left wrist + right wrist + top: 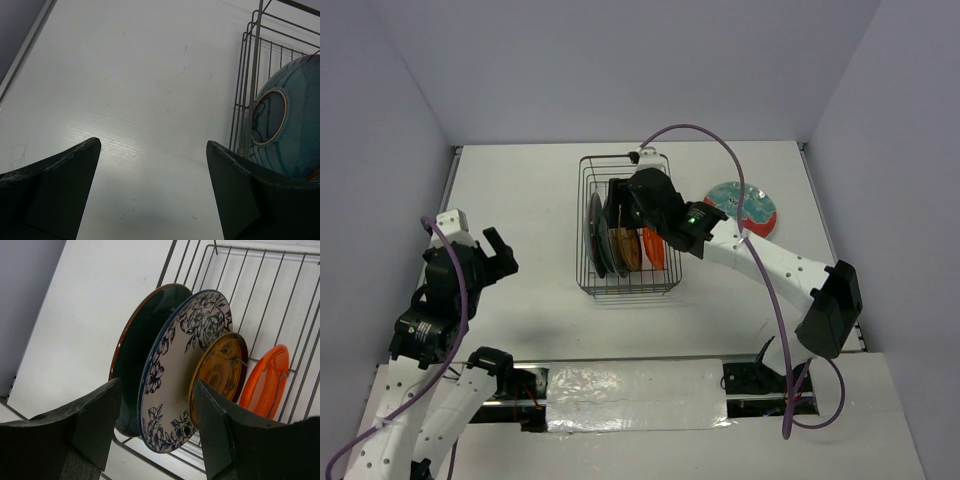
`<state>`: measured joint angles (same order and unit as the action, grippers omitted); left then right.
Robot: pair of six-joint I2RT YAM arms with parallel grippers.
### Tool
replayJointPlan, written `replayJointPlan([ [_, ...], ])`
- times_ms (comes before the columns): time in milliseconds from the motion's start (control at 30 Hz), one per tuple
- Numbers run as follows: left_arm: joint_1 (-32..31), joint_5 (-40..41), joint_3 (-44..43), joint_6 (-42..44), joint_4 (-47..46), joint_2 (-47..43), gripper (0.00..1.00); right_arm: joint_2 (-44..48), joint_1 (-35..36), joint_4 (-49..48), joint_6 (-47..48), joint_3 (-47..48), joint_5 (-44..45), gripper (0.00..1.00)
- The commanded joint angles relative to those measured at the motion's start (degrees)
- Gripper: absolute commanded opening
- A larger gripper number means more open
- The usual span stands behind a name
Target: Unload the plates from the dish rack
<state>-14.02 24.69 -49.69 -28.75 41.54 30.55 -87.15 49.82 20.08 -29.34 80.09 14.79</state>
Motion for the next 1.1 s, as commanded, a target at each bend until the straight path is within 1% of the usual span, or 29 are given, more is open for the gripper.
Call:
replayJointPlan([
  [0,-0.4,0.0,-0.1,-0.1,-2.3,-0.6,1.00,-0.9,1.1,-2.4,-1.2,0.1,2.2,0.66],
  [67,-0.4,0.0,-0.1,-0.1,-2.3,-0.7,0.99,-1.5,1.2,-3.1,-1.6,-0.6,1.6,0.61],
  [133,-0.5,0.0,-0.1,-0.1,-2.3,-0.8,0.99,-2.1,1.5,-4.2,-1.9,-1.3,0.5,0.52],
  [433,-0.6,0.1,-0.1,-0.2,-2.3,-1.2,1.00,-5.4,2.6,-4.8,-3.9,-1.5,0.6,0.51],
  [567,-0.7,0.1,-0.1,-0.1,-2.3,-1.5,0.99,-7.7,3.3,-4.0,-4.2,-1.1,2.5,0.49],
  [600,-0.7,0.1,-0.1,-0.2,-2.3,-1.4,1.00,-8.0,3.4,-3.7,-4.6,-0.8,3.8,0.43],
  [667,-0.7,0.1,-0.1,-0.2,-2.3,-1.5,0.99,-8.5,3.7,-3.3,-4.8,-0.8,4.6,0.39],
  [733,-0.8,0.1,-0.1,-0.2,-2.3,-1.5,1.00,-8.7,3.8,-3.8,-5.3,-1.1,4.9,0.30],
  [767,-0.8,0.1,-0.1,-0.2,-2.3,-1.5,1.00,-8.6,3.6,-4.0,-5.5,-1.2,4.9,0.28],
  [867,-0.9,0.1,-0.1,-0.2,-2.3,-1.6,1.00,-7.6,3.9,-5.1,-7.1,-2.4,4.7,0.11],
  [1033,-0.9,0.2,-0.1,-0.2,-2.3,-1.7,0.99,-4.5,4.1,-7.4,-8.9,-4.2,6.1,0.05],
  [1067,-0.9,0.2,-0.1,-0.2,-2.3,-1.6,1.00,-4.3,4.1,-7.6,-9.2,-4.2,6.2,0.00],
])
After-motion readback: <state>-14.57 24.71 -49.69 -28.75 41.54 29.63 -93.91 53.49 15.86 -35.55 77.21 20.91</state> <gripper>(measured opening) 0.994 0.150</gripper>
